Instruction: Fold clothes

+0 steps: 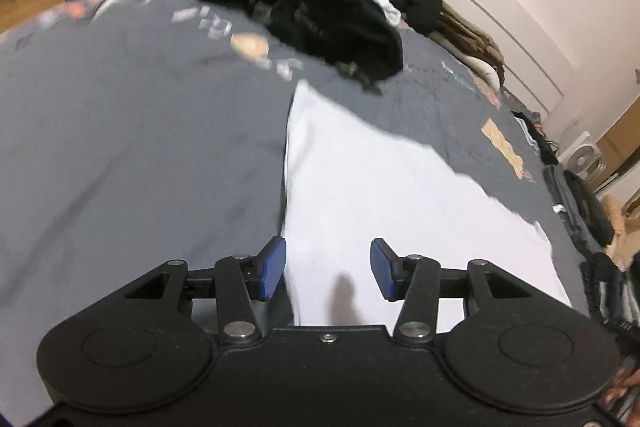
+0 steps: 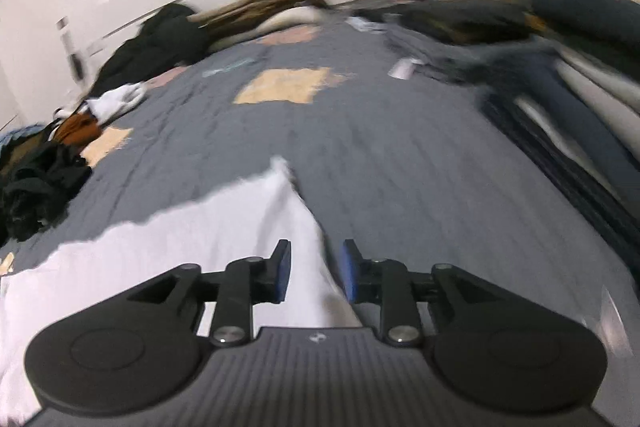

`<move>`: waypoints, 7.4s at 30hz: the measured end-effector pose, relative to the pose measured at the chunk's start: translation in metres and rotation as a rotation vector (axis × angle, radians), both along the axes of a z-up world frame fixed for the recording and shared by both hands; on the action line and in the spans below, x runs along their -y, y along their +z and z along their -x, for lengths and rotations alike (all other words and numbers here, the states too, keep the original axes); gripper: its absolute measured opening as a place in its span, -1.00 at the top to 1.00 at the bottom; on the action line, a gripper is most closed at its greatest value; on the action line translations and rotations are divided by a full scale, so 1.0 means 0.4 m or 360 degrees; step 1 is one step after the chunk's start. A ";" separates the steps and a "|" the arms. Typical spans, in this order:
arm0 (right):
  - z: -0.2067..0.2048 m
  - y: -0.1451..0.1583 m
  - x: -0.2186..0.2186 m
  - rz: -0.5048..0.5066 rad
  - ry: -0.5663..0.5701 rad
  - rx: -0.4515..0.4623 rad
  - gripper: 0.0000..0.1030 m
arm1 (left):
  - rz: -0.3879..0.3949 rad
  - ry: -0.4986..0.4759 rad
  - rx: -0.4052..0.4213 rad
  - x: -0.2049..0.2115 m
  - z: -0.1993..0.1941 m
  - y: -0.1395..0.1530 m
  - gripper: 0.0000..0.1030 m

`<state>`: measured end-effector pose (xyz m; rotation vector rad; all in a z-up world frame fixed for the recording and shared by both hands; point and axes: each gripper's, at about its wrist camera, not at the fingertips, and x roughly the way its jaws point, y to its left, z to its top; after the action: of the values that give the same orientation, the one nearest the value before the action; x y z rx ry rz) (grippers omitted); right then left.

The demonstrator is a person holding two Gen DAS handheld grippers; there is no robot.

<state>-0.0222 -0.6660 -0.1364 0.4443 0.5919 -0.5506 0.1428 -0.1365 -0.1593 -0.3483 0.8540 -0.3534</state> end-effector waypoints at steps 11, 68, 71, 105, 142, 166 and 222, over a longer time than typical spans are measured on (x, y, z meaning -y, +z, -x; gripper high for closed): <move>0.059 -0.125 0.002 -0.0239 -0.0185 0.0044 0.73 | 0.0023 -0.0042 -0.0170 -0.006 0.033 -0.059 0.72; -0.048 -0.081 -0.381 0.0111 0.0978 0.0064 -0.07 | -0.2024 -0.1659 0.1387 0.562 0.262 -0.284 0.80; -0.073 -0.125 -0.368 0.0037 0.0853 -0.0033 -0.07 | -0.2082 -0.1685 0.1453 0.533 0.245 -0.284 0.82; -0.032 -0.118 -0.328 0.0244 0.0860 -0.0148 -0.07 | -0.2233 -0.1513 0.1219 0.296 0.153 -0.207 0.60; -0.004 -0.171 -0.424 0.1756 0.1895 -0.0777 -0.06 | -0.0757 -0.0921 0.0663 0.399 0.220 -0.025 -0.09; 0.053 -0.173 -0.148 0.1883 0.1663 -0.1123 0.71 | -0.0893 -0.0835 0.0478 0.343 0.184 -0.043 -0.13; 0.067 -0.003 -0.177 -0.0420 0.0275 0.0197 -0.15 | 0.0191 0.0472 0.0120 0.086 0.093 0.009 0.75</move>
<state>-0.0489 -0.5951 -0.1377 0.6648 0.5796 -0.2782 0.1055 -0.1711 -0.1558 -0.5624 0.6966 -0.1413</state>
